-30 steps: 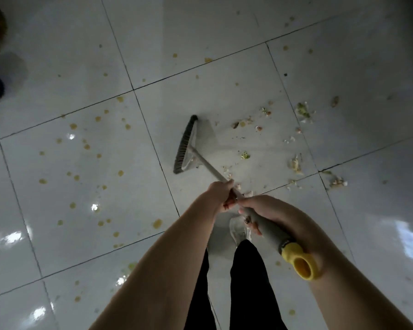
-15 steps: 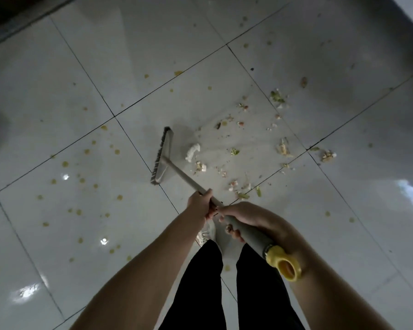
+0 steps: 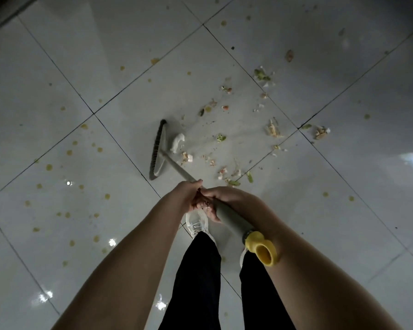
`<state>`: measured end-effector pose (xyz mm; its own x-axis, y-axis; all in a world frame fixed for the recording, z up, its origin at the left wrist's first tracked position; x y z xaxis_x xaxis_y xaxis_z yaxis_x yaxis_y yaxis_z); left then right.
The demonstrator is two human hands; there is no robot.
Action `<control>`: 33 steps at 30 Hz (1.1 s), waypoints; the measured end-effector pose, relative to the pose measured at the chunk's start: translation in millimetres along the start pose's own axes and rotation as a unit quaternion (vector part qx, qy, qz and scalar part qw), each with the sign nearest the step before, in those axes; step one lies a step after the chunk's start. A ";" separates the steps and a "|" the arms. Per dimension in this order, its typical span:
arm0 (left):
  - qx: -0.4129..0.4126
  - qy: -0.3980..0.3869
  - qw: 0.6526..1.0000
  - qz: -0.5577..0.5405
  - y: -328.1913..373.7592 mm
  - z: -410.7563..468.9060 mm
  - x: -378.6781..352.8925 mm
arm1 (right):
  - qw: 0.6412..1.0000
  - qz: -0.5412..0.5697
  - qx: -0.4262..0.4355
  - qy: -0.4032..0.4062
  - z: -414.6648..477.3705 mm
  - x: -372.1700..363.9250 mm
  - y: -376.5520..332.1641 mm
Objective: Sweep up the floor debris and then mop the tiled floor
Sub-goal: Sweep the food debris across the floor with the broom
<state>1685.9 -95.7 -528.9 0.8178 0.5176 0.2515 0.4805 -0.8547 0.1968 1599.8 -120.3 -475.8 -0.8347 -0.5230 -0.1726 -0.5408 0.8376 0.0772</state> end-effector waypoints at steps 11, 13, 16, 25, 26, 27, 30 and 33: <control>-0.018 -0.068 0.995 0.076 -19.2 -79.0 -159.3 | 0.997 0.024 0.011 0.070 -43.0 164.3 46.7; -0.026 -0.074 0.994 0.071 -19.6 -94.2 -176.8 | 0.996 0.020 0.018 0.090 -53.1 184.7 51.5; -0.037 -0.074 0.995 0.054 -18.4 -111.7 -190.1 | 0.994 0.027 0.026 0.101 -66.9 200.1 57.4; -0.080 0.026 0.995 0.044 0.9 -102.0 -140.4 | 0.996 -0.021 0.088 0.028 -51.3 153.0 29.6; -0.072 0.035 0.996 0.035 0.9 -95.2 -133.1 | 0.996 -0.022 0.085 0.016 -47.0 145.0 26.9; -0.062 0.039 0.997 0.029 -0.5 -87.8 -127.5 | 0.997 -0.019 0.077 0.007 -42.9 138.4 25.6; -0.024 0.040 0.999 0.023 -10.0 -70.7 -120.5 | 0.999 -0.006 0.052 -0.007 -33.5 129.8 27.9; -0.001 0.016 1.000 0.026 -21.5 -67.2 -138.9 | 0.998 -0.010 0.045 0.032 -28.9 147.0 34.8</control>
<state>1540.7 -146.4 -504.4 0.8308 0.4738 0.2922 0.4370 -0.8803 0.1849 1455.2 -172.6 -470.1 -0.8307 -0.5459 -0.1090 -0.5478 0.8365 -0.0141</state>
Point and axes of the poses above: each hand's wrist, its own z-axis towards the middle knuckle, its own x-axis out of the back of the hand, y = z × x, the point moved 8 cm from there along z, towards the middle knuckle, and after that the axes turned 15 degrees about y, right-handed, at the moved point
